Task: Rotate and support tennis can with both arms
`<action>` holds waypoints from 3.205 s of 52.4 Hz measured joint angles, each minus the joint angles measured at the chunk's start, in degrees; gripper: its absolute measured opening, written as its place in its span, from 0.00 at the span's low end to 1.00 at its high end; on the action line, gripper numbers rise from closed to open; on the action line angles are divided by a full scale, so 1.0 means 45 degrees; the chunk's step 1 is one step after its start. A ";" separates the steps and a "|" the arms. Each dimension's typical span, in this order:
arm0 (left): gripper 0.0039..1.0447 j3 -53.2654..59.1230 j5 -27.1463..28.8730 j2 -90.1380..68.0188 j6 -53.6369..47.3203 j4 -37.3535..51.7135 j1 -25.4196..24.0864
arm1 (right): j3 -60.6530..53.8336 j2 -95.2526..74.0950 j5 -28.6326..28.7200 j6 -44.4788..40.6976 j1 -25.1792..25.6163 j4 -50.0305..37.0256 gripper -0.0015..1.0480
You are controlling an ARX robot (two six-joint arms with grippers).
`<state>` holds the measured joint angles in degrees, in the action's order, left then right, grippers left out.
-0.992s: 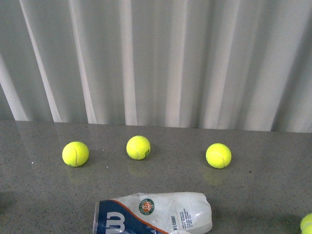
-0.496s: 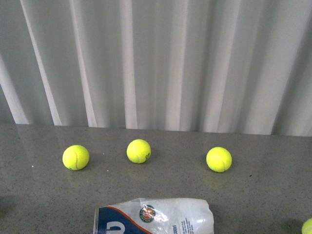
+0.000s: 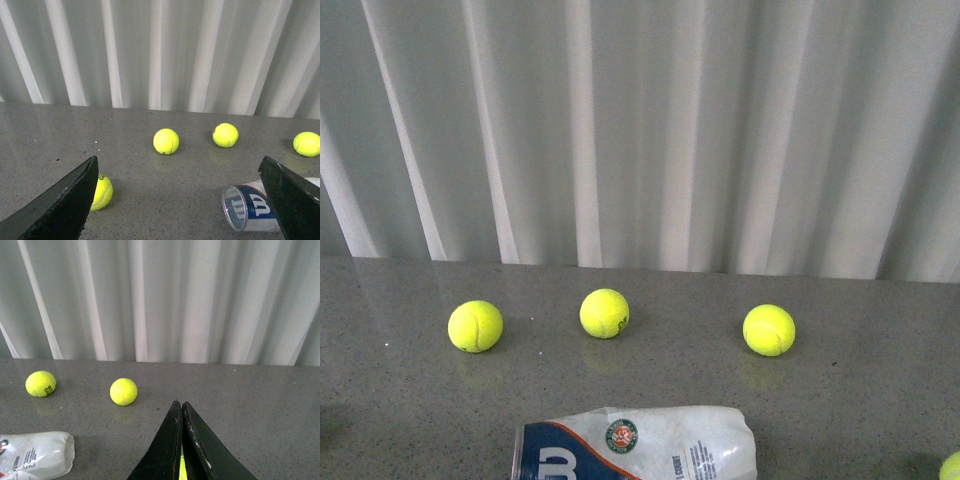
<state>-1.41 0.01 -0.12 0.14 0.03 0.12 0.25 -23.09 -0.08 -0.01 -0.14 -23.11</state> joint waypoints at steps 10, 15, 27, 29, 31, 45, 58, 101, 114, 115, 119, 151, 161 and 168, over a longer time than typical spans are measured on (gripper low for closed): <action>0.94 0.0000 0.0000 0.0000 0.0000 0.0000 0.0000 | 0.0000 0.1001 0.0005 0.0000 0.0000 0.0976 0.03; 0.94 0.0005 0.0000 0.0000 0.0000 0.0000 0.0000 | 0.0000 0.1433 0.0000 0.0000 0.0000 0.1404 0.03; 0.94 0.0000 0.0000 0.0000 0.0000 0.0000 0.0000 | 0.0000 0.2409 0.0005 0.0000 0.0000 0.2380 0.03; 0.94 0.0000 0.0000 0.0000 0.0000 0.0000 0.0000 | 0.0000 0.2511 0.0000 0.0000 0.0000 0.2482 0.03; 0.94 0.0000 0.0000 0.0000 0.0000 0.0000 0.0000 | 0.0000 0.2633 0.0005 -0.0005 0.0000 0.2599 0.03; 0.94 0.0000 0.0000 0.0010 0.0000 0.0000 0.0000 | 0.0010 0.5066 0.0024 -0.0005 0.0005 0.5095 0.03; 0.94 0.0000 0.0000 0.0010 0.0000 0.0000 0.0000 | 0.0010 0.5076 0.0019 -0.0015 0.0000 0.5119 0.30; 0.94 0.0000 0.0000 0.0010 0.0000 0.0000 0.0000 | 0.0010 0.5076 0.0024 -0.0005 0.0000 0.5129 0.93; 0.94 -0.1379 -0.0952 -0.4716 0.0719 0.0175 -0.0699 | 0.0010 0.5076 0.0024 -0.0005 0.0000 0.5129 0.93; 0.94 -0.1496 -0.1088 -0.5236 0.0719 0.0510 -0.0767 | 0.0010 0.5081 0.0049 -0.0005 0.0000 0.5124 0.93; 0.94 -0.2565 -0.2176 -0.8966 0.0801 0.3016 -0.1175 | 0.0010 0.5081 0.0039 -0.0005 0.0000 0.5129 0.93; 0.94 -0.9641 -0.4799 -2.4154 0.0588 0.5008 -0.0423 | 0.0010 0.5081 0.0034 -0.0005 0.0000 0.5129 0.93; 0.94 -0.9836 -0.5736 -2.4548 0.0680 0.4371 -0.0301 | 0.0010 0.5081 0.0034 -0.0005 0.0000 0.5129 0.93; 0.94 -0.9836 -0.6450 -2.4601 0.0763 0.3983 0.0019 | 0.0010 0.5081 0.0029 -0.0005 0.0000 0.5129 0.93</action>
<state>-45.67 -29.02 -110.83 3.57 17.96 0.21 0.30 -0.23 0.05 -0.03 -0.14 -0.03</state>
